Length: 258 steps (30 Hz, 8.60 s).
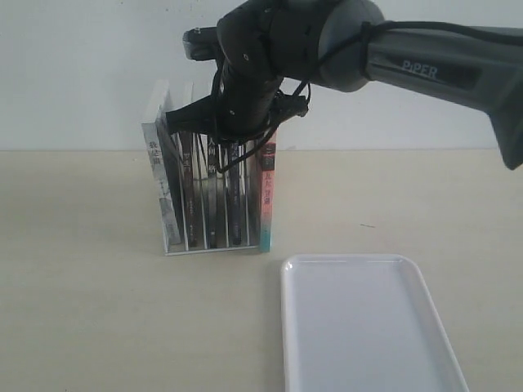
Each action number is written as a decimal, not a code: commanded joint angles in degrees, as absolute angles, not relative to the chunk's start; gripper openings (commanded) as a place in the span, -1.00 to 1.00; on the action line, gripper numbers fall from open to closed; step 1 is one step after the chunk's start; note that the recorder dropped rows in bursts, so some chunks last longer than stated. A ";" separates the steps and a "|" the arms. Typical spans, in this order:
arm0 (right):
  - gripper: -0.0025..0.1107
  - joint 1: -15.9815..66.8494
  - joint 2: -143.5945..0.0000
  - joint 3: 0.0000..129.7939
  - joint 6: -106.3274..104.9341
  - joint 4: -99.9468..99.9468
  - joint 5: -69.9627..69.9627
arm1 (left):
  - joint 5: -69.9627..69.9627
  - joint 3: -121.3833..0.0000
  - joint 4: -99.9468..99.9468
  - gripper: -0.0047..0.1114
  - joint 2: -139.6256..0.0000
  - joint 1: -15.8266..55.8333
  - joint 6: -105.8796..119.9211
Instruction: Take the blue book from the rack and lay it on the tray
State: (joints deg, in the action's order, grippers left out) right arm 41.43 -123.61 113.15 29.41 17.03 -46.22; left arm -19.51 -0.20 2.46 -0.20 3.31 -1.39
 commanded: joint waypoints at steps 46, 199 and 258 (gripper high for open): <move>-0.96 47.49 -106.10 113.27 28.56 24.81 -51.23 | -19.28 0.00 2.29 -0.82 0.00 3.08 -1.88; -0.04 37.72 -81.41 54.68 -33.45 19.83 -43.28 | -19.28 0.00 2.29 -0.82 0.00 3.08 -1.88; -0.93 37.83 -49.84 55.10 -6.40 -17.42 -41.26 | -19.28 0.00 2.29 -0.82 0.00 3.08 -1.88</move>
State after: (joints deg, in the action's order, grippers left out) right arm 37.85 -49.98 54.71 -6.60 -17.33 -41.18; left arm -19.51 -0.20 2.35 -0.20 3.31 -1.39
